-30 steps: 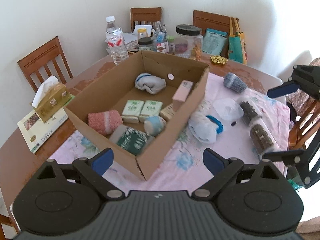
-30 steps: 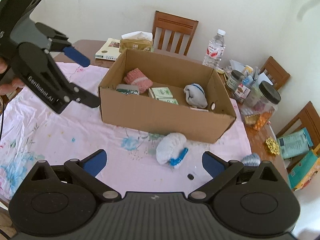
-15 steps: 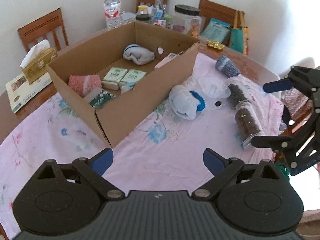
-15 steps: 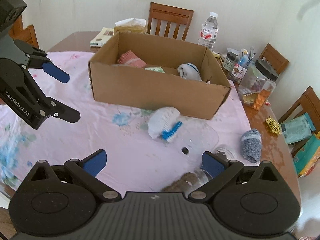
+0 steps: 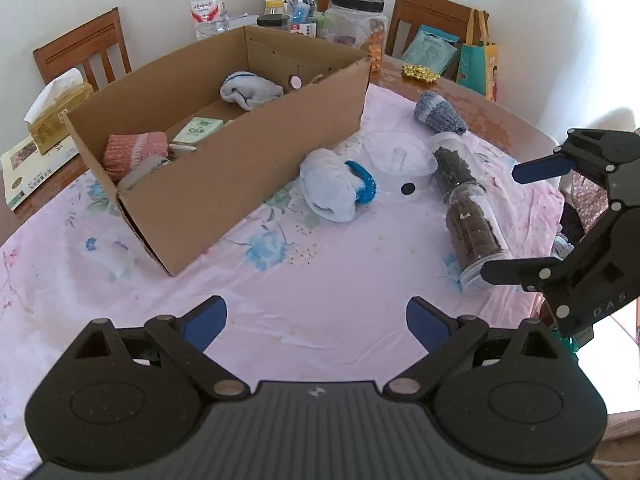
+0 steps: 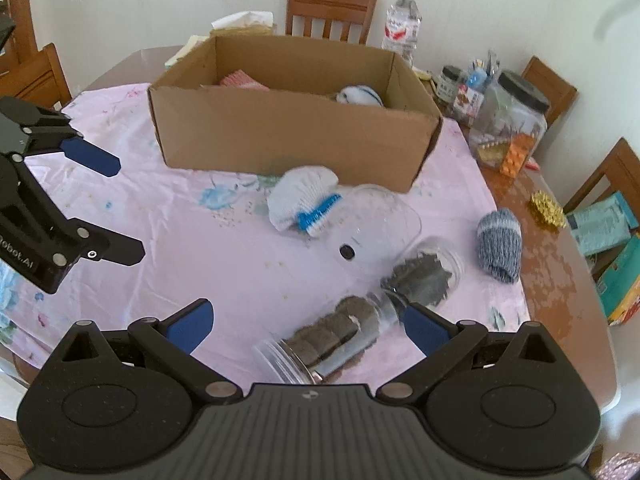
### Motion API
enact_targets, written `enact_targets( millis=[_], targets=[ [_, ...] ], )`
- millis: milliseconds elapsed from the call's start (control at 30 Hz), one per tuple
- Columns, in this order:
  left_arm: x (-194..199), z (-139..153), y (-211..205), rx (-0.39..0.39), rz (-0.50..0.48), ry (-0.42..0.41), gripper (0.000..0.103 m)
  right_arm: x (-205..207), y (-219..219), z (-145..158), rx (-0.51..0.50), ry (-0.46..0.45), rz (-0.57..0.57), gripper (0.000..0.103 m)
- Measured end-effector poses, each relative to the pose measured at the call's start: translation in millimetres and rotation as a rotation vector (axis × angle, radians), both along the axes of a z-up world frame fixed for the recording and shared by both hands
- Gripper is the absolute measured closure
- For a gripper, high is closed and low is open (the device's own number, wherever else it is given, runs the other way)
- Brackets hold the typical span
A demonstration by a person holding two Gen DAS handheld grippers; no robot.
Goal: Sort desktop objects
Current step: 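Withdraw both tools from the box toward the snack jars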
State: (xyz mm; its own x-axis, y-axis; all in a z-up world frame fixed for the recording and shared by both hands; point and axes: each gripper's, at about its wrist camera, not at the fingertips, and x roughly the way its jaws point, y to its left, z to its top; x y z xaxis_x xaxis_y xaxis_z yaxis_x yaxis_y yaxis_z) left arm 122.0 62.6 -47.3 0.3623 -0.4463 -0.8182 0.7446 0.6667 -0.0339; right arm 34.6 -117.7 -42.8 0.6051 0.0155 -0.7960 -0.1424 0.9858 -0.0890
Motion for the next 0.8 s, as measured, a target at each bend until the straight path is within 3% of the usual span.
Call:
enact_targets(
  millis=[400, 800],
  targets=[
    [-18.4, -15.0, -38.1, 0.015, -0.007, 0.042, 0.007, -1.9, -33.4, -14.9, 0.040, 0.031, 0.033, 0.000],
    [-26.3, -24.4, -51.3, 0.031, 0.126, 0.065, 0.006, 10.3, -51.5, -30.6, 0.125, 0.066, 0.221, 0.000]
  ],
)
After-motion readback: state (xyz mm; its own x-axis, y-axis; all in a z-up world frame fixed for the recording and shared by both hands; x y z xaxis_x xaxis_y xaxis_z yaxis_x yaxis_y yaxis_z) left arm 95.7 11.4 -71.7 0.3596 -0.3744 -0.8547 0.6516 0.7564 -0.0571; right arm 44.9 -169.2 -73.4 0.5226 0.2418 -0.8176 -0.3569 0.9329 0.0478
